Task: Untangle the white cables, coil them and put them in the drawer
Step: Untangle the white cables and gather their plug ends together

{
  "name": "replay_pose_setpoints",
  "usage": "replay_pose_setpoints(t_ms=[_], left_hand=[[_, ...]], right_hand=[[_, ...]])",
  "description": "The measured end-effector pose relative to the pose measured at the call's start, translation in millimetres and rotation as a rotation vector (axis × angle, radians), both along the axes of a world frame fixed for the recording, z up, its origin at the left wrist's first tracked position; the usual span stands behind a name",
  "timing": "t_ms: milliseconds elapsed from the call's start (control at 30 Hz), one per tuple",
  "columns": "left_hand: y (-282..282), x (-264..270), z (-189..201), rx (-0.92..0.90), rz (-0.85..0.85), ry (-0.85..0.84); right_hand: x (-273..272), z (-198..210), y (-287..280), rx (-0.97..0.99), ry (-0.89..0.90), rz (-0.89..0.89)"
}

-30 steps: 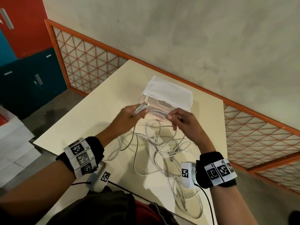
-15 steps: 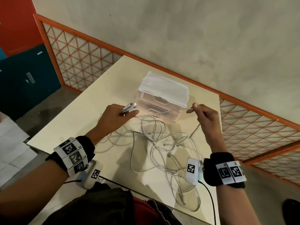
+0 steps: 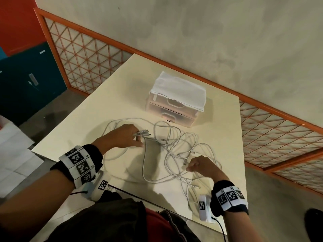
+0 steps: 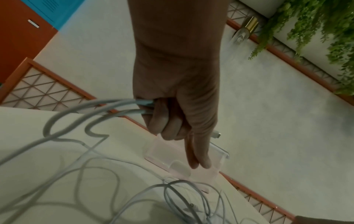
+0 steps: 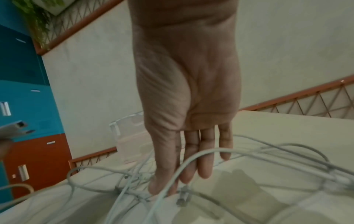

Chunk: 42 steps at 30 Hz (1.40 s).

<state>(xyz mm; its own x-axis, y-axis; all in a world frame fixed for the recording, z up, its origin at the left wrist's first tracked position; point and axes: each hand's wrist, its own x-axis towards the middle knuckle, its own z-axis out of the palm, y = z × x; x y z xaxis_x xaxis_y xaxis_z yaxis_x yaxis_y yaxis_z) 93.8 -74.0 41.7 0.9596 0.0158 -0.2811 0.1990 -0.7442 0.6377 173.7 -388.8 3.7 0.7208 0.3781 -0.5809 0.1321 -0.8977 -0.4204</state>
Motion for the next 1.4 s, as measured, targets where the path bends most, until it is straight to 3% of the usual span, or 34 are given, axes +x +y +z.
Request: replay_pose_setpoints(t_ms=[133,233,333,467,600,667,733,867,1000,1133,1267,1400], left_hand=[[2,4,-1,0.009,0.062,-0.066],[2,5,-4,-0.05,0.101,-0.08],[-3,4,-2,-0.101,0.1,-0.082],[-5,3,-1,-0.116,0.102,-0.092],[-3,2,2,-0.172,0.131,-0.146],[-4,2,4,-0.2,0.202,-0.218],[-6,4,7,-0.31,0.252,-0.297],[-19,10,15,-0.415,0.205,-0.347],[-38,13,22,-0.501,0.143,-0.382],[-49,15,25,-0.563,0.065,-0.418],[-48,13,22,-0.579,0.045,-0.405],[-46,10,30,-0.649,0.155,-0.422]], right_hand=[[7,-10,8,-0.012,-0.121,-0.022],[12,-15,20,0.129,-0.319,-0.085],[9,-30,28,0.189,-0.354,-0.072],[9,-57,33,0.061,-0.412,0.053],[18,-38,37,-0.107,-0.435,0.015],[28,-14,39,0.028,-0.506,-0.063],[36,19,43,0.305,-0.593,-0.125],[29,93,67,0.726,-0.439,-0.173],[10,131,97,0.927,-0.217,-0.15],[-5,134,121,0.991,-0.115,-0.122],[-7,127,129,1.024,-0.144,-0.151],[-2,101,129,0.839,-0.28,-0.057]])
